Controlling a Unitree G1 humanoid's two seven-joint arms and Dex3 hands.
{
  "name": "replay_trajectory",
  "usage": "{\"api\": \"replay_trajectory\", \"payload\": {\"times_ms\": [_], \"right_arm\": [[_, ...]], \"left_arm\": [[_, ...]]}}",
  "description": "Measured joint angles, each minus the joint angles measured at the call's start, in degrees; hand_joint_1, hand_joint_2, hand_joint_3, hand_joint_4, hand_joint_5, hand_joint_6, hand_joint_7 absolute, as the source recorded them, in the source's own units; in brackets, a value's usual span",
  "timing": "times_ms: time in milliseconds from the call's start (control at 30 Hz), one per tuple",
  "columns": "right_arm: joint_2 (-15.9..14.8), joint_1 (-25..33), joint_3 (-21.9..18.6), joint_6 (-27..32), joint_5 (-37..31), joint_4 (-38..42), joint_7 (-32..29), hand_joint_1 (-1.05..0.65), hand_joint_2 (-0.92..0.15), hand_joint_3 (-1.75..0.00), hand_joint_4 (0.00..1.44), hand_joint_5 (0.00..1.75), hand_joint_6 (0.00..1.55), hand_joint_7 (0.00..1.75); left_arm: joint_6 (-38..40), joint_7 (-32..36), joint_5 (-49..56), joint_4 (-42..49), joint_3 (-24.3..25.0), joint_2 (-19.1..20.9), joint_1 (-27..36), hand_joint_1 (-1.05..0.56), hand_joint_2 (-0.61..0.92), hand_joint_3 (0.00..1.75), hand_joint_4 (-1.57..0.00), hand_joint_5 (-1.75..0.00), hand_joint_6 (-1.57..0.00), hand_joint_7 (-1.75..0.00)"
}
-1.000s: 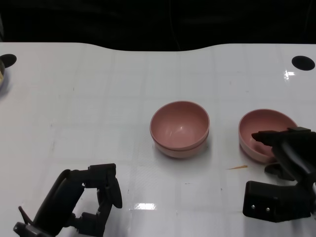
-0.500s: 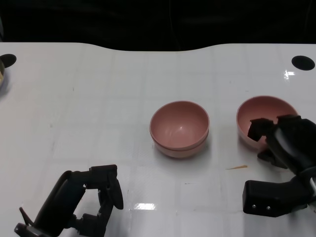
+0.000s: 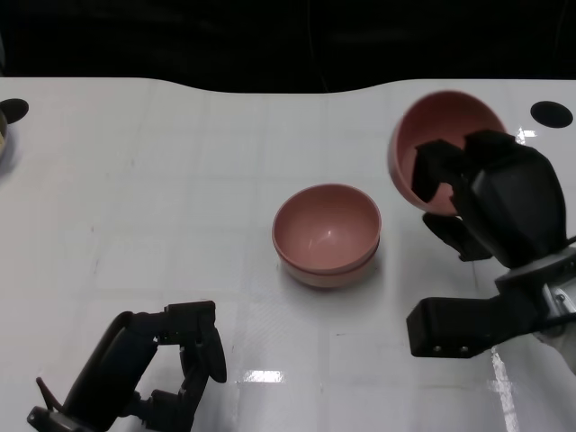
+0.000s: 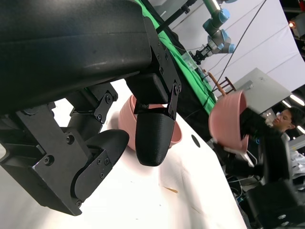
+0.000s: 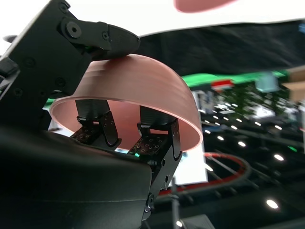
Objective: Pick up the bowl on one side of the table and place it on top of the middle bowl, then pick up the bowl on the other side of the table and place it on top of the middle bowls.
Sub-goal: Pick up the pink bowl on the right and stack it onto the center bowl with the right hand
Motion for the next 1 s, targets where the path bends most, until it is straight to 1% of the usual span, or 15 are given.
{"api": "replay_trajectory", "payload": {"times_ms": [67,200,367,500,533,667,733,767,800,833,867,900,933,967,1000], "right_arm": [[1.1,-0.18,0.18,-0.43,0.4,-1.34,1.2,-0.12,-0.19,-1.41,1.01,1.75,0.78,1.74],[3.07,-1.29,1.04,-1.44,0.42,-2.18,2.74,-0.11,-0.18,-1.35,1.01,1.75,0.79,1.72],[4.26,-3.68,2.55,-5.11,1.36,-0.76,5.53,-0.07,-0.19,-1.32,0.99,1.75,0.79,1.74],[5.14,-4.88,3.3,-6.38,2.17,1.38,8.48,-0.06,-0.22,-1.23,1.0,1.75,0.81,1.72],[5.25,-5.22,3.57,-6.8,2.18,2.26,8.76,-0.06,-0.24,-1.18,0.99,1.75,0.81,1.72],[5.38,-6.15,4.83,-7.69,2.19,5.13,10.29,-0.09,-0.31,-1.1,0.97,1.75,0.77,1.74],[5.45,-6.49,5.21,-8.13,2.2,6.22,11.4,-0.09,-0.35,-1.03,0.95,1.75,0.76,1.72],[5.49,-6.8,5.47,-8.17,2.2,6.81,12.17,-0.1,-0.38,-0.98,0.94,1.75,0.79,1.64],[5.52,-7.1,5.73,-8.18,2.28,7.22,13.26,-0.12,-0.44,-0.91,0.94,1.63,0.87,1.34],[5.58,-7.33,5.86,-8.18,2.42,7.49,14.33,-0.12,-0.47,-0.87,0.94,1.56,0.92,1.17],[5.61,-7.53,5.99,-8.17,2.77,7.66,15.76,-0.12,-0.5,-0.8,0.96,1.35,0.95,0.93],[5.64,-7.73,6.13,-8.14,3.14,7.84,17.2,-0.12,-0.55,-0.66,1.0,1.11,1.03,0.59],[5.64,-7.86,6.29,-8.11,3.31,7.92,18.17,-0.12,-0.59,-0.58,1.02,1.02,1.09,0.41],[5.64,-8.01,6.54,-7.83,3.44,7.91,19.67,-0.18,-0.65,-0.5,0.91,0.84,0.99,0.24],[5.64,-8.08,6.74,-7.39,3.5,7.87,21.3,-0.22,-0.73,-0.36,0.86,0.62,0.92,0.13]], "left_arm": [[0.05,0.0,0.03,-0.01,0.0,-0.01,0.01,-0.04,0.24,1.62,-0.91,-1.75,-0.87,-1.51],[0.05,0.0,0.09,-0.01,0.0,-0.02,0.01,-0.02,0.24,1.62,-0.91,-1.75,-0.86,-1.51],[0.35,-0.01,0.16,-0.35,-0.03,-0.04,0.1,-0.02,0.25,1.61,-0.9,-1.75,-0.87,-1.52],[1.02,-0.03,0.18,-1.08,-0.08,-0.12,0.28,-0.03,0.24,1.62,-0.91,-1.74,-0.87,-1.5],[1.13,-0.03,0.18,-1.21,-0.1,-0.14,0.3,-0.03,0.24,1.61,-0.91,-1.74,-0.87,-1.5],[1.25,-0.03,0.18,-1.33,-0.14,-0.25,0.33,-0.03,0.24,1.61,-0.91,-1.74,-0.88,-1.49],[1.32,-0.03,0.29,-1.37,-0.19,-0.31,0.33,-0.04,0.24,1.62,-0.91,-1.74,-0.89,-1.48],[1.42,-0.03,0.6,-1.47,-0.21,-0.33,0.33,-0.04,0.24,1.62,-0.91,-1.74,-0.89,-1.48],[1.54,-0.03,0.98,-1.53,-0.23,-0.34,0.33,-0.04,0.24,1.62,-0.91,-1.75,-0.89,-1.48],[1.66,-0.03,1.2,-1.59,-0.27,-0.36,0.34,-0.04,0.23,1.63,-0.91,-1.74,-0.89,-1.48],[1.78,-0.03,1.28,-1.7,-0.3,-0.4,0.35,-0.04,0.23,1.63,-0.91,-1.74,-0.89,-1.48],[1.94,-0.03,1.3,-1.85,-0.33,-0.47,0.36,-0.04,0.23,1.63,-0.91,-1.74,-0.89,-1.48],[2.1,-0.03,1.31,-1.94,-0.33,-0.54,0.36,-0.04,0.22,1.63,-0.92,-1.74,-0.89,-1.48],[2.26,-0.03,1.31,-1.98,-0.35,-0.62,0.38,-0.04,0.22,1.64,-0.92,-1.74,-0.9,-1.48],[2.3,-0.03,1.29,-1.99,-0.4,-0.69,0.39,-0.03,0.22,1.65,-0.92,-1.73,-0.9,-1.48]]}}
